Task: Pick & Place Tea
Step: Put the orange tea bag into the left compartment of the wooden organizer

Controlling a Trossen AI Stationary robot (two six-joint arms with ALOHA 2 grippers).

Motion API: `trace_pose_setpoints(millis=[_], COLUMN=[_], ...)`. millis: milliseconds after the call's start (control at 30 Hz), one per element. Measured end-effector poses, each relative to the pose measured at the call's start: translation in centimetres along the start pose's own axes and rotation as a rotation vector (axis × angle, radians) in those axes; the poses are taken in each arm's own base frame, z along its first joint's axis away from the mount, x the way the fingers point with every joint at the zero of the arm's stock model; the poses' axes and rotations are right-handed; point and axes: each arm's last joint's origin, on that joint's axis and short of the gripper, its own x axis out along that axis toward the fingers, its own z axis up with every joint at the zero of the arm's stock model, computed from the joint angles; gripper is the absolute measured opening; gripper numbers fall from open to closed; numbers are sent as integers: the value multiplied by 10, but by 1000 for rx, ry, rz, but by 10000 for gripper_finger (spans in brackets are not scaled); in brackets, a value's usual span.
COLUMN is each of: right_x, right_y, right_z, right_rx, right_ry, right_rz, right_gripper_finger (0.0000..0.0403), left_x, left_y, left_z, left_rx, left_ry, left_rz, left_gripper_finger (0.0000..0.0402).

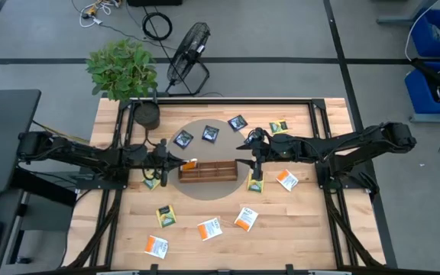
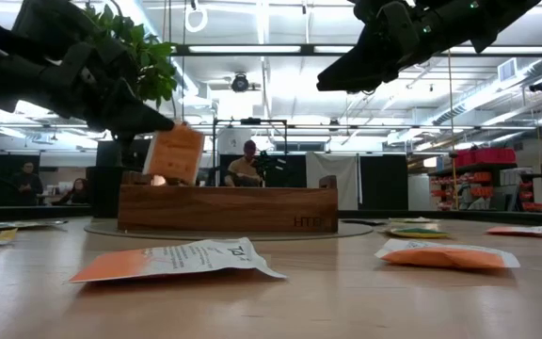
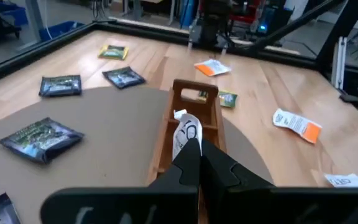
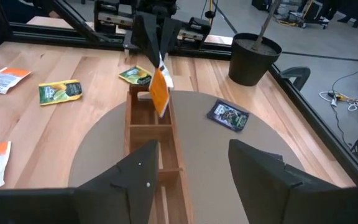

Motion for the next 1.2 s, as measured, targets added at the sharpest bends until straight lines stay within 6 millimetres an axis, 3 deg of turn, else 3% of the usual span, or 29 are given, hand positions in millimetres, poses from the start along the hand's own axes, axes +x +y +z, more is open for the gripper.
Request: trace_pose_setpoints(millis=[633, 1200], right_x=[0, 0], right_y=[0, -1], right_z=[0, 0], right_rx=[1, 12], right_ry=[-1, 0], right_rz=[-1, -4], right_gripper_finger=[204, 204], left_x=[3, 20], left_y=[1, 2], left_z=[-3, -16], left_rx=[88, 100], left_ry=[16, 47], left_rz=[27, 28], left_gripper_finger=[2, 2])
